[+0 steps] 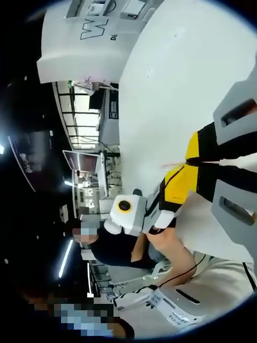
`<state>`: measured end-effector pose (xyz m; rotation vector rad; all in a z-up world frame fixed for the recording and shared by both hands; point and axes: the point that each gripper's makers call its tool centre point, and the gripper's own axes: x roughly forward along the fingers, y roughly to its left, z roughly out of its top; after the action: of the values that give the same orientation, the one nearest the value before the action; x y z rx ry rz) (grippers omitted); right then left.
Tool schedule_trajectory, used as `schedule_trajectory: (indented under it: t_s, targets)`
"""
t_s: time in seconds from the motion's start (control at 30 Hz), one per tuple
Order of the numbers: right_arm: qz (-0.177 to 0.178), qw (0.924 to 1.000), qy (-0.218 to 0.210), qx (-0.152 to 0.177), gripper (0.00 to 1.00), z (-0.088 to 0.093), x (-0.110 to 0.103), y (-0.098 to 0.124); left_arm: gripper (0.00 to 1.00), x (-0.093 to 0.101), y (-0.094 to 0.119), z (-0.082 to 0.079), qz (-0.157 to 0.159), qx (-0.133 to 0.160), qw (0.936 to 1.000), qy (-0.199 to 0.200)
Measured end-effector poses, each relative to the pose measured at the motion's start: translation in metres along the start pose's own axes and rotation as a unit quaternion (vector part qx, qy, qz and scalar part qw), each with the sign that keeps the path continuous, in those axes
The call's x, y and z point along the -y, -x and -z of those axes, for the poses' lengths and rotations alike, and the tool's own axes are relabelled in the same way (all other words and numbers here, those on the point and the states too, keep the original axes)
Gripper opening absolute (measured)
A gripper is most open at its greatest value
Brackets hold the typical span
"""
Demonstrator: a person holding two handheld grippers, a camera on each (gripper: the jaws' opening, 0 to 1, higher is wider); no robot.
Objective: Open the resealable bag by pulling the two sides of the seal apart until the entire bag opening is separated and visibly accessible.
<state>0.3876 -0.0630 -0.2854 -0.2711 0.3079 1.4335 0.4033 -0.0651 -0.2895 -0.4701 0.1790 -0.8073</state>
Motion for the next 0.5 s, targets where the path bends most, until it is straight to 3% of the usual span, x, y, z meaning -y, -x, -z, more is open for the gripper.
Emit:
schedule_trajectory:
  t_s: [0.27, 0.5]
  targets:
    - [0.011, 0.9991, 0.030, -0.028, 0.00, 0.010, -0.001, -0.004, 0.00, -0.005, -0.001, 0.011, -0.018, -0.035, 0.9992, -0.009]
    - [0.025, 0.9968, 0.062, -0.042, 0.00, 0.011, -0.001, -0.005, 0.00, -0.004, 0.000, 0.013, -0.014, -0.041, 0.9990, -0.009]
